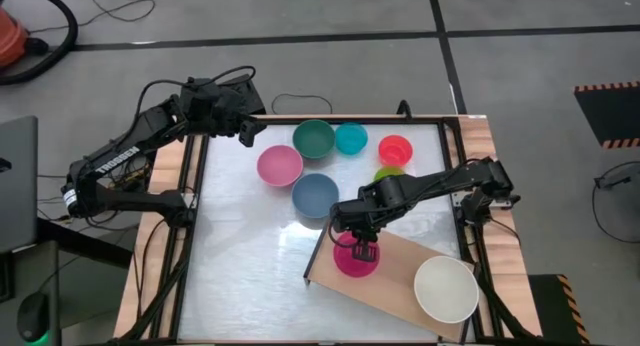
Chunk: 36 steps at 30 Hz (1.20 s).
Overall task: Place and stack bowls onto a shelf
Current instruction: Put the transparent pink bowl on the shelf, then stack the transparent green bowl on top of the transparent pink bowl on the shelf
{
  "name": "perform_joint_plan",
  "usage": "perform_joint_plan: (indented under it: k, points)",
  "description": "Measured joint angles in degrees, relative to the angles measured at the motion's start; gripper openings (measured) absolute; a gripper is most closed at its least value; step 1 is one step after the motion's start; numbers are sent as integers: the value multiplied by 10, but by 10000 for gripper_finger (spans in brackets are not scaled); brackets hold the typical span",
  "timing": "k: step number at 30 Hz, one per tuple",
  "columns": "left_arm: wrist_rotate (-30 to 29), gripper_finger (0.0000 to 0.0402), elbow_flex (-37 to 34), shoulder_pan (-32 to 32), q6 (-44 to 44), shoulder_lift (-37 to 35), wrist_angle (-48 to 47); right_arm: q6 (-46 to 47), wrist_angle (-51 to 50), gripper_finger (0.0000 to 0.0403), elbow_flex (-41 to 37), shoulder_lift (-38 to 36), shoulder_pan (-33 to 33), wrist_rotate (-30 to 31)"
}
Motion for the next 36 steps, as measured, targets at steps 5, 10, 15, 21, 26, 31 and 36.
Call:
perform_joint_plan:
  k: [5, 10, 15, 21, 26, 31, 36]
  points:
    - [0, 219, 0, 0, 0, 0, 0, -10, 4, 97, 0, 0, 0, 1]
    - [0, 219, 0, 0, 13, 0, -1, -9, 7, 161, 1, 0, -8, 2]
    - [0, 219, 0, 0, 15, 0, -6, -11, -1, 204, 55, -10, -29, 9]
    - [0, 219, 0, 0, 24, 0, -9, 17, -95, 208, 119, -43, -73, 129]
    - [0, 219, 0, 0, 24, 0, -9, 139, -117, 202, 75, -90, -151, 145]
    - [0, 219, 0, 0, 24, 0, -9, 226, -112, 201, -62, -174, -205, 150]
    - [-1, 219, 0, 0, 21, 0, -9, 302, -100, 200, -234, -256, -248, 153]
